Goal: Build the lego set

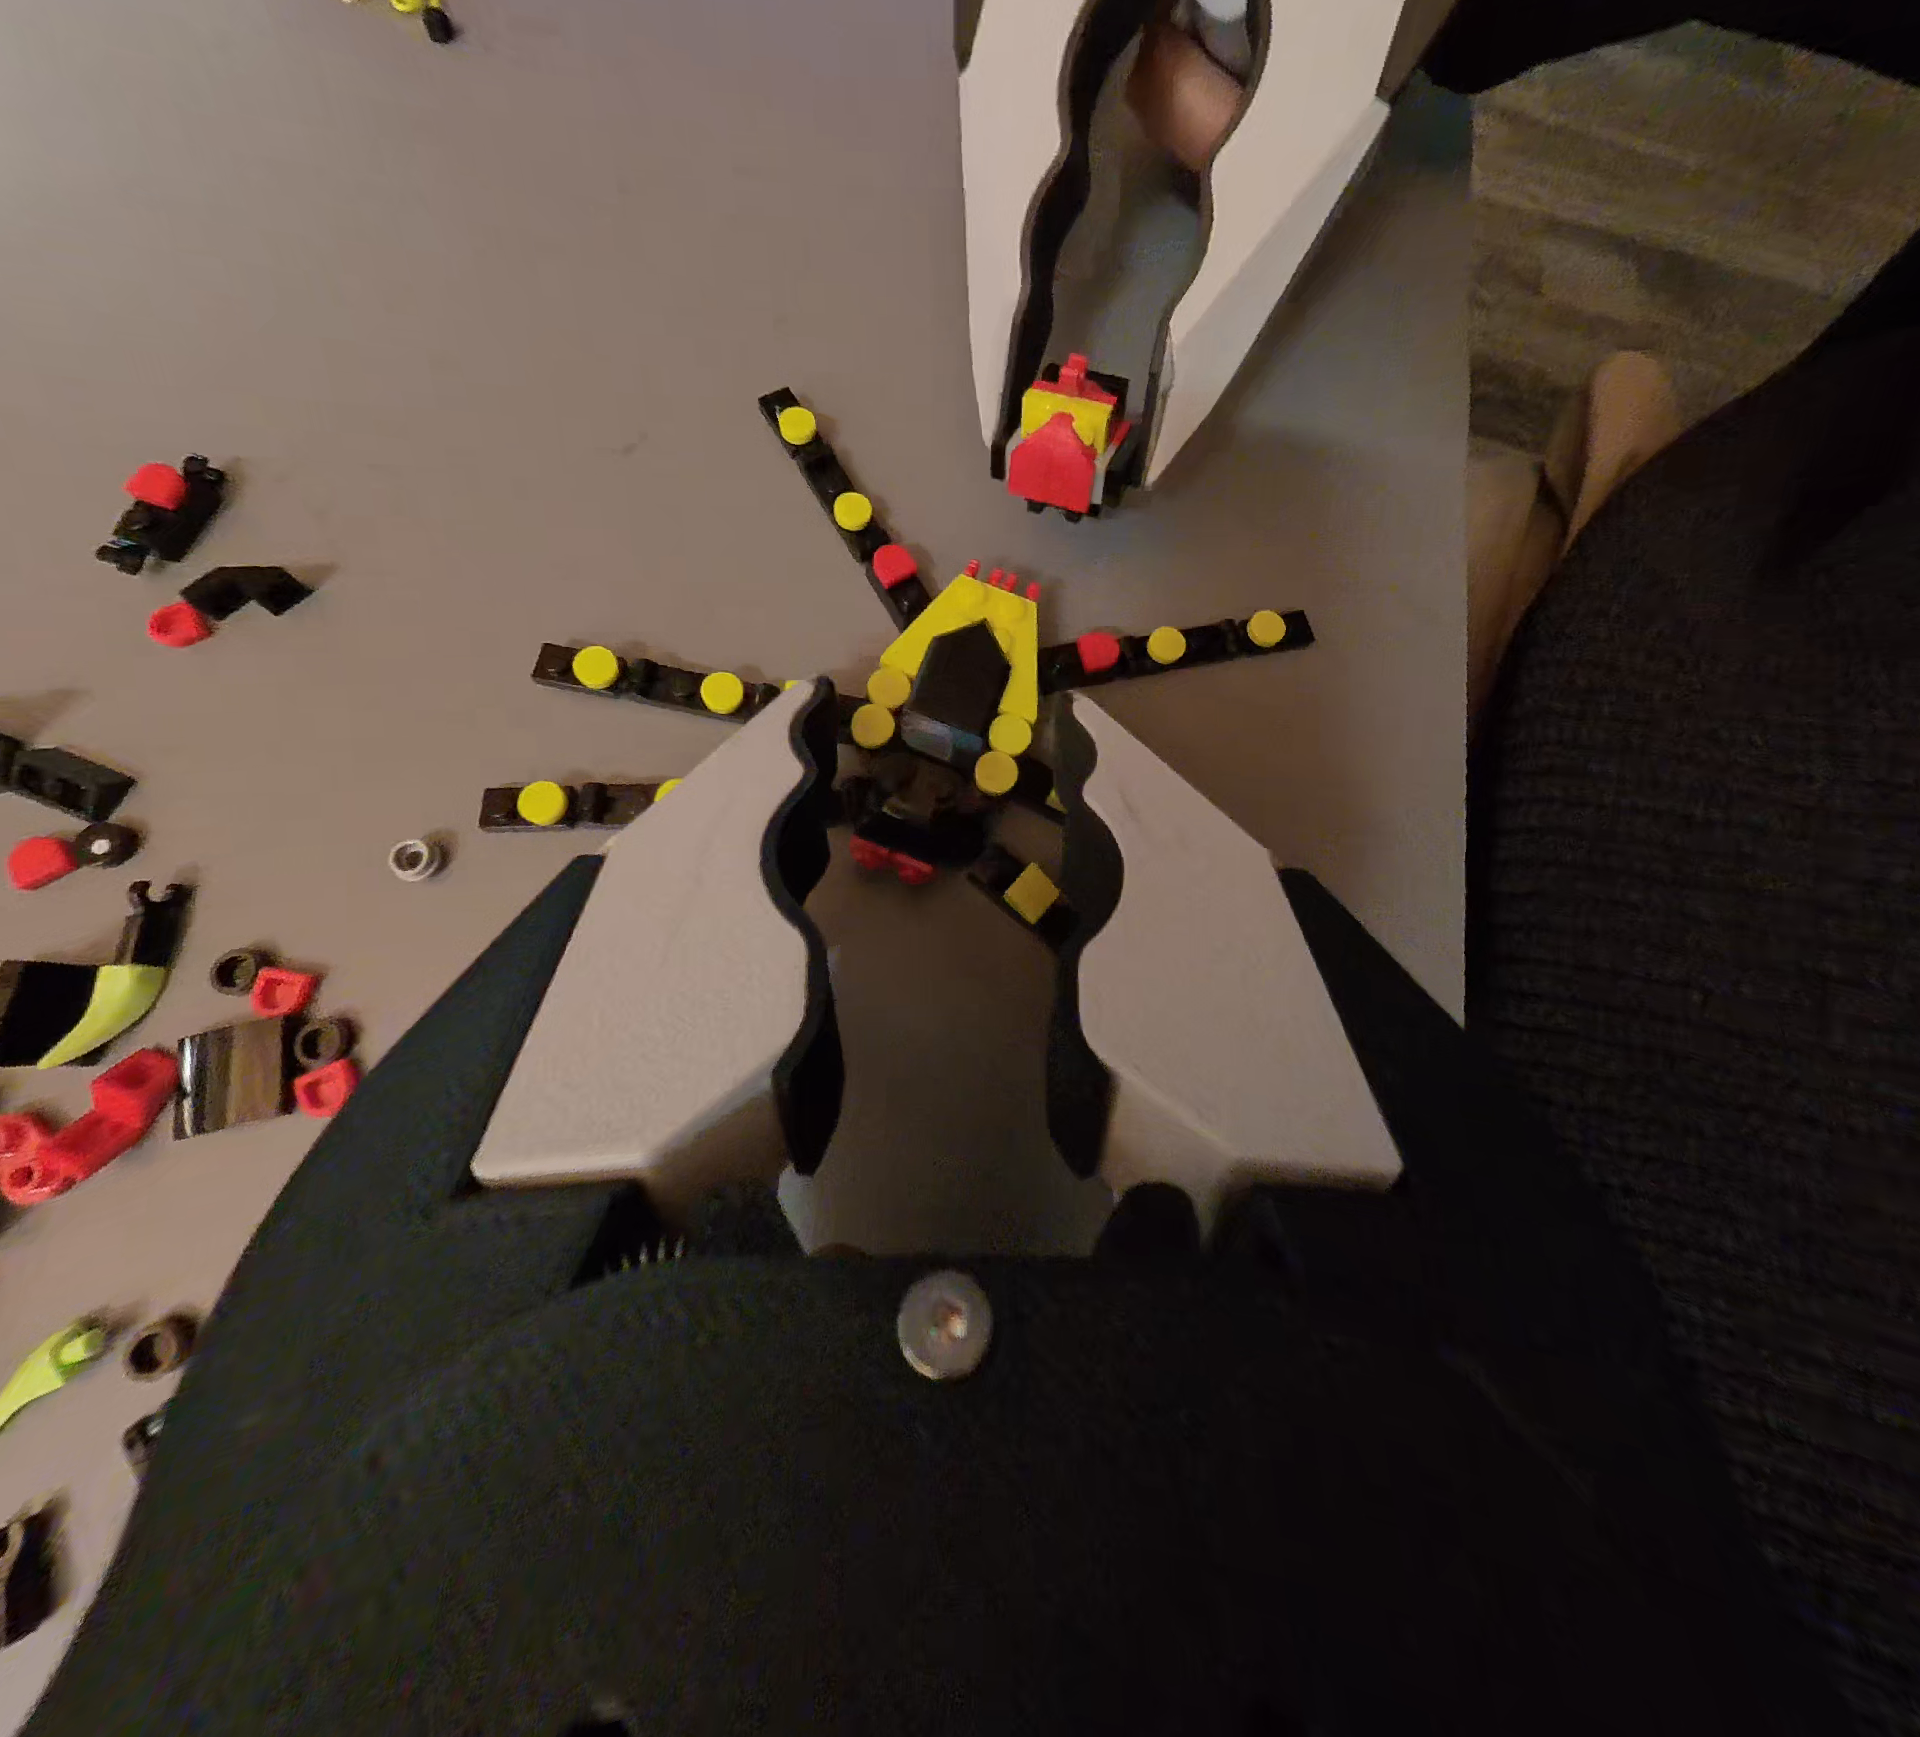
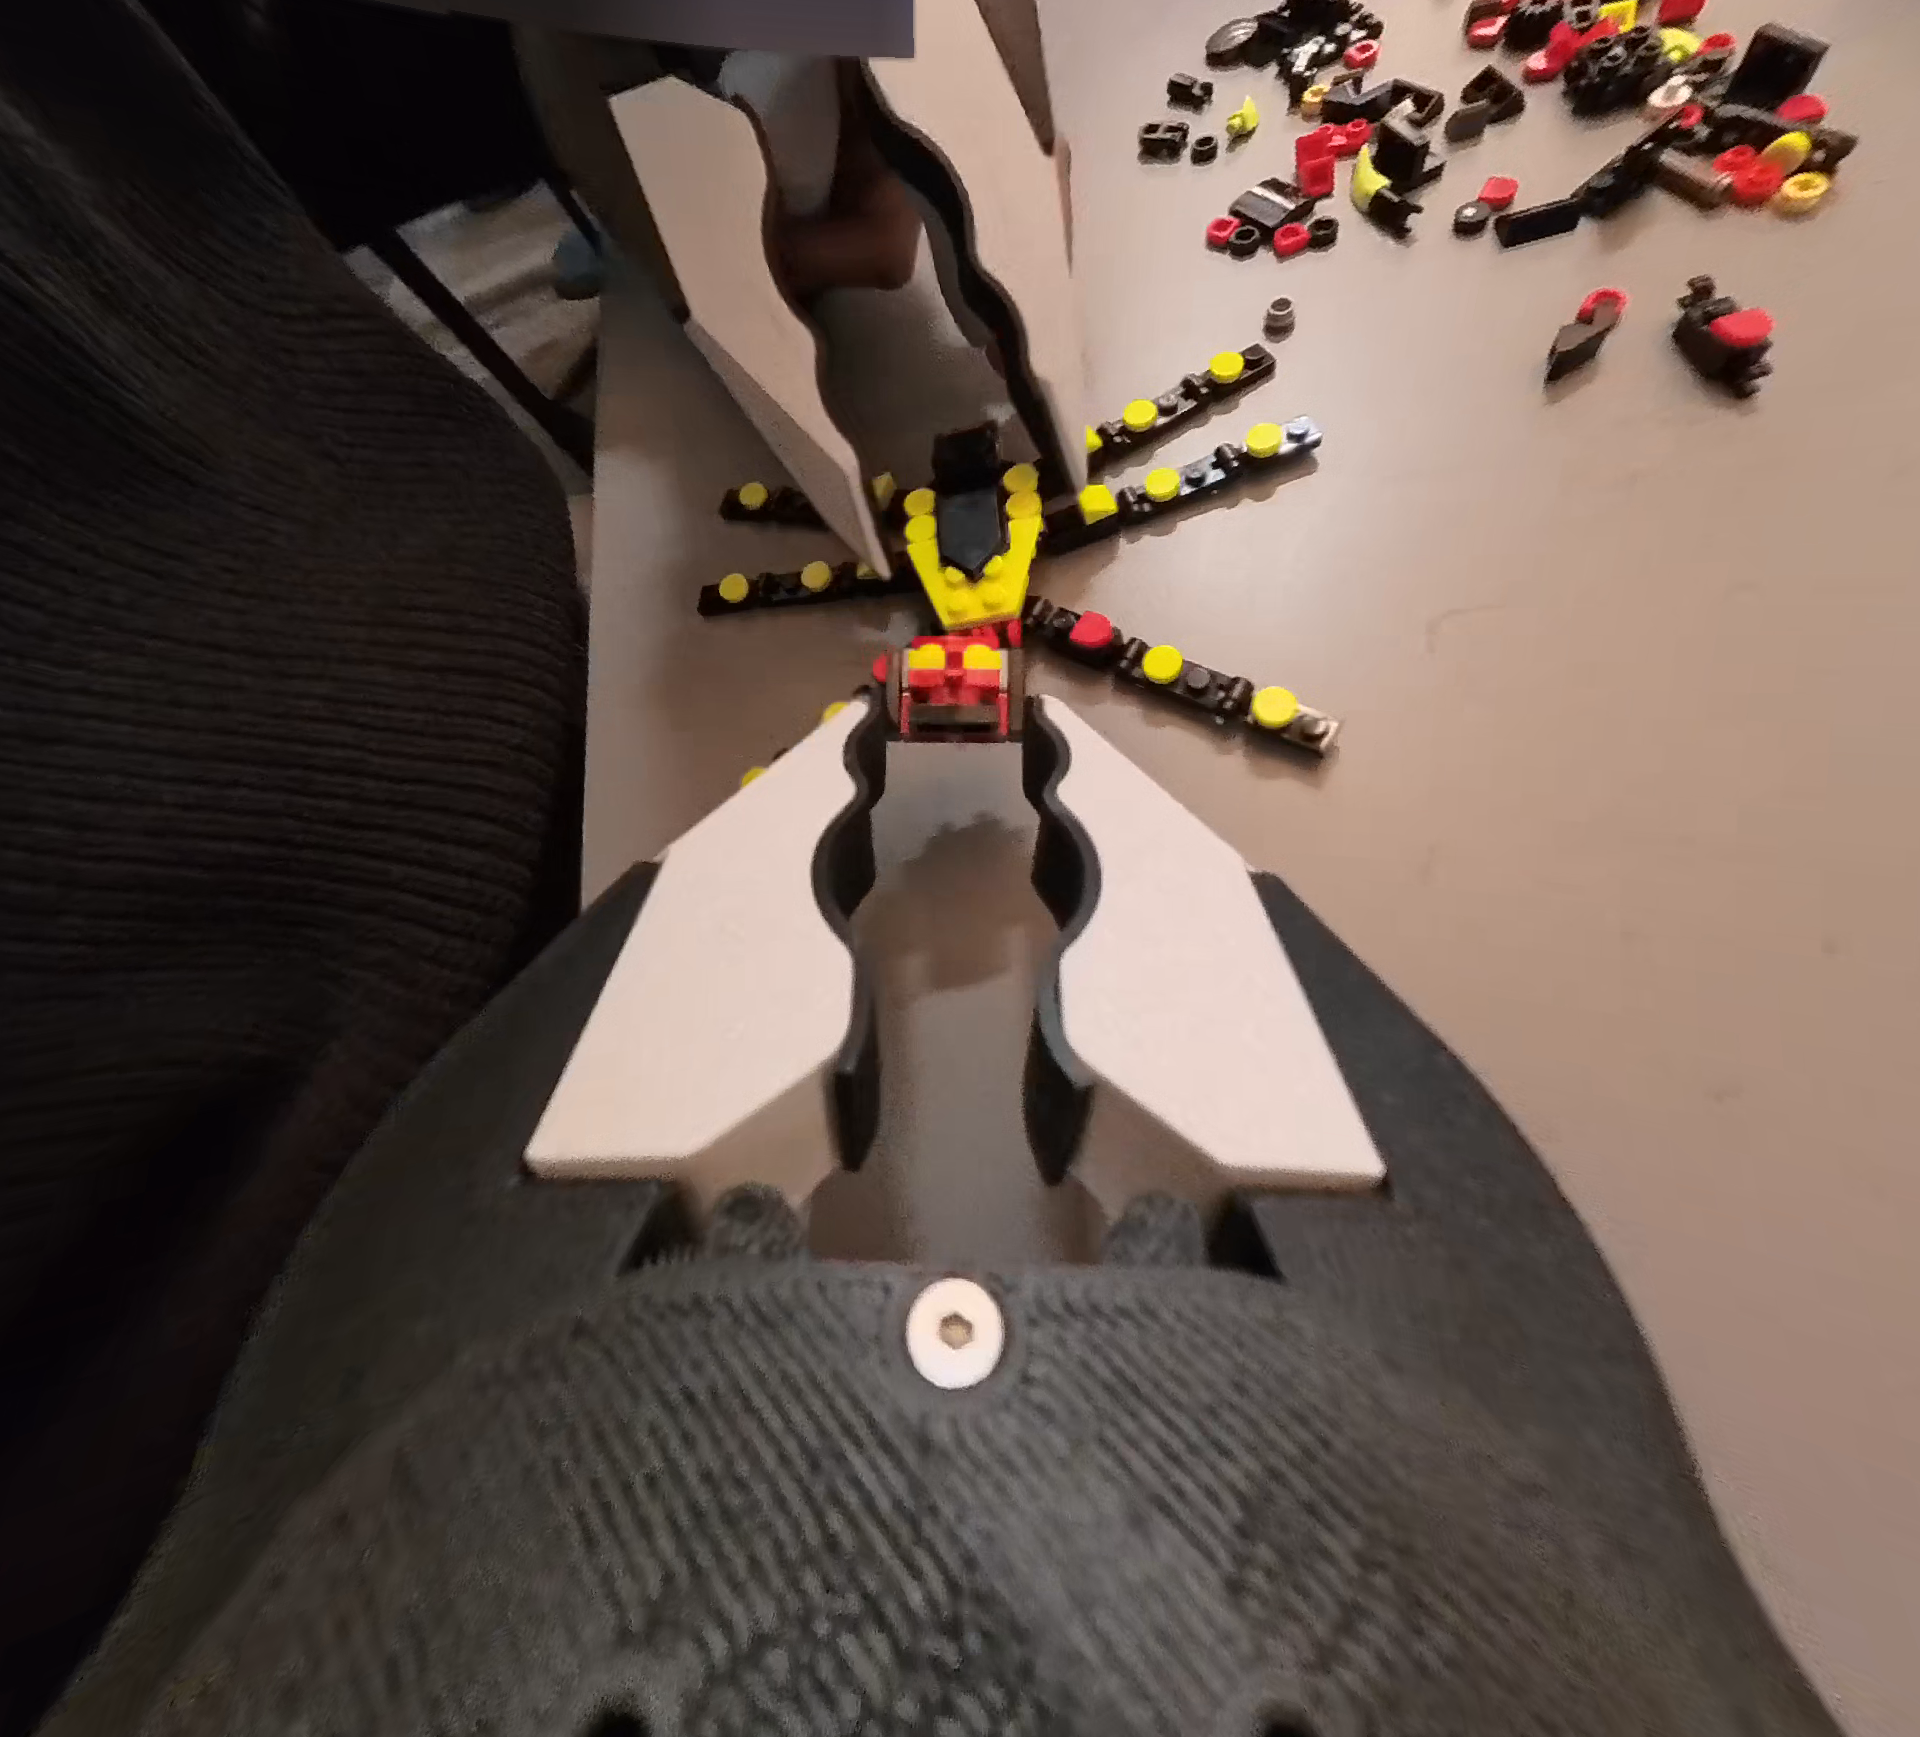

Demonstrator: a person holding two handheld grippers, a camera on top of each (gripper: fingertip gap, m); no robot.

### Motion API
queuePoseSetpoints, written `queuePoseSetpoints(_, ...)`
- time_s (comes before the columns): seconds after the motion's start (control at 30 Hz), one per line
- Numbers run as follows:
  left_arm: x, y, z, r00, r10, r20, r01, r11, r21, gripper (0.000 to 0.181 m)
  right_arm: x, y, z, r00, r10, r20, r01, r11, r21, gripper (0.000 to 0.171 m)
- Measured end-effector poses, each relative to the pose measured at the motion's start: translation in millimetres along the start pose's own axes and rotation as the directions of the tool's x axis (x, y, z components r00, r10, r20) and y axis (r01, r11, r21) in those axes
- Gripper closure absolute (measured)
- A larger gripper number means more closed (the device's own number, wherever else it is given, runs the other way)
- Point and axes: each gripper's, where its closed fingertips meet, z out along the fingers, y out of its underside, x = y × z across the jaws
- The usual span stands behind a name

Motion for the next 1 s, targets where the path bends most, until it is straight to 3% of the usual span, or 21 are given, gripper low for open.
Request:
queuePoseSetpoints(0.43,0,2,3,0.999,-0.038,-0.015,0.037,0.999,-0.020,0.147,5,4,12,0.995,-0.096,-0.031,0.094,0.993,-0.075,0.146)
queuePoseSetpoints(1.0,1,3,4,0.999,-0.044,-0.019,0.043,0.998,-0.047,0.147,4,1,14,0.980,-0.189,-0.061,0.185,0.980,-0.071,0.146)
